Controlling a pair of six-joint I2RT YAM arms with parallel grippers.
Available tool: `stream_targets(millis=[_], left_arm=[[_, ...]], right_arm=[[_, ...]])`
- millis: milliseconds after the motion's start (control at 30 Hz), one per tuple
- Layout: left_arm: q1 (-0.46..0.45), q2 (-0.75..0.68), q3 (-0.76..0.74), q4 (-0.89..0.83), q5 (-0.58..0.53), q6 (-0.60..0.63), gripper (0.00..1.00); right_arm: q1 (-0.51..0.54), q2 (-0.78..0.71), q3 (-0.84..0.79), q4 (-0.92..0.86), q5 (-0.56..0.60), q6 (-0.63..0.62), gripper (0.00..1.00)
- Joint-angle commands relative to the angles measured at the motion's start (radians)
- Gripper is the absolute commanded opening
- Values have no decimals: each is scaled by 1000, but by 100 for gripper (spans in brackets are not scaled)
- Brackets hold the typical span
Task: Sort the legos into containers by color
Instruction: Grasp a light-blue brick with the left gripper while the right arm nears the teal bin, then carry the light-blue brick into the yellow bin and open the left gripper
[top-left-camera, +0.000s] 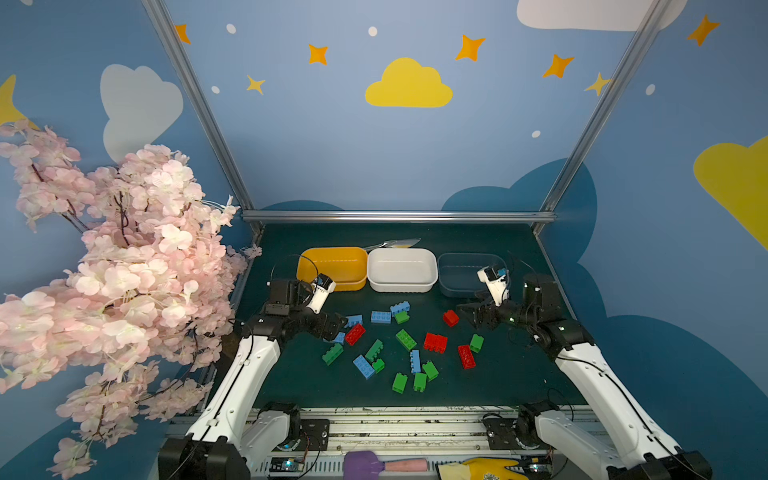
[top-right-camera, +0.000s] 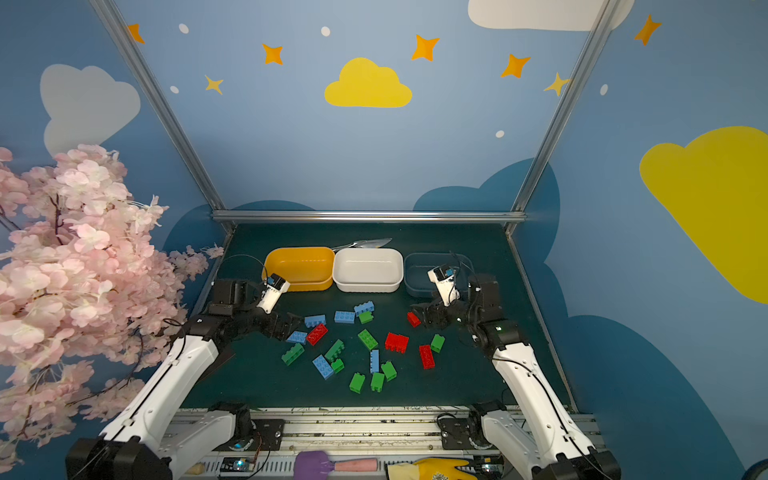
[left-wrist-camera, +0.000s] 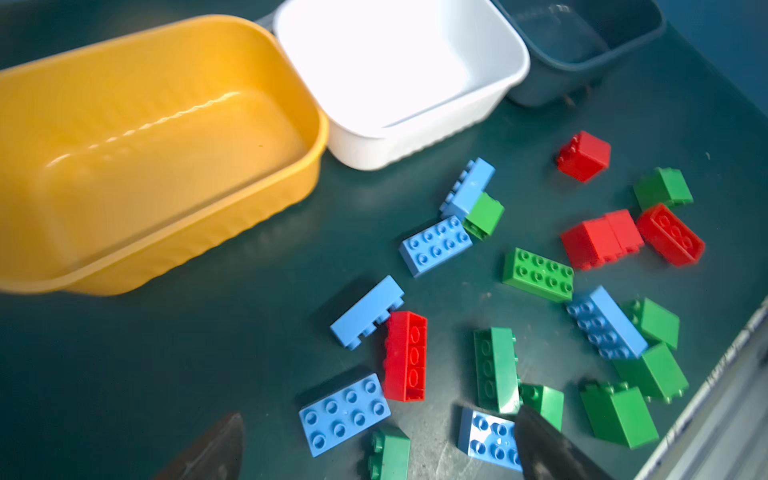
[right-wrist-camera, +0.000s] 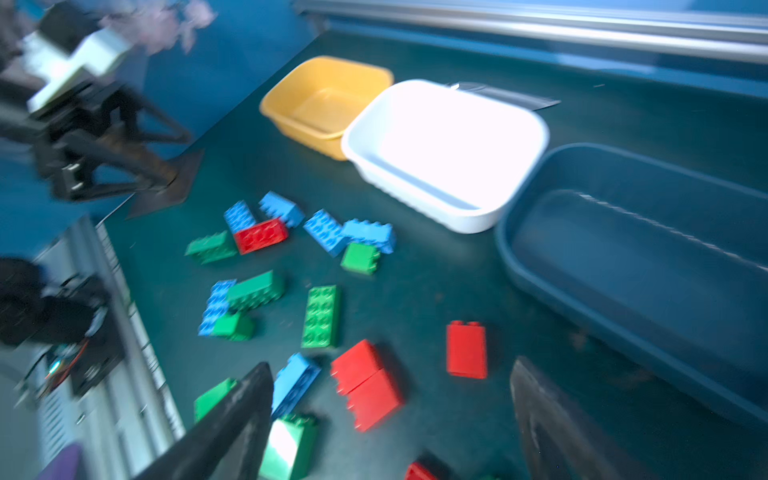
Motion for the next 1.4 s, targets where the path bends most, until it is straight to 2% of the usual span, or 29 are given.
stream_targets(millis=[0, 300, 400, 633, 900, 1133, 1367], left_arm=[[-8, 75, 25, -39, 36, 147, 98], [-12, 350, 170, -22, -78, 380, 89], [-33, 416, 189, -1, -83, 430, 83], [-83, 531, 192, 41, -121, 534, 79], [-129, 607, 181, 113, -182, 574, 69], [-154, 654, 184, 137, -167, 594, 56], [-174, 677, 198, 125, -165, 599, 31]], right_arm=[[71, 6, 33, -96, -6, -21, 88], [207, 78, 63, -82, 42, -9, 88], [219, 89, 61, -70, 43, -4, 88], [221, 112, 79, -109, 45, -32, 88], [221, 118, 81, -128, 54, -39, 88], [222, 122, 80, -133, 54, -38, 88], [220, 117, 65, -113, 69, -37, 88]])
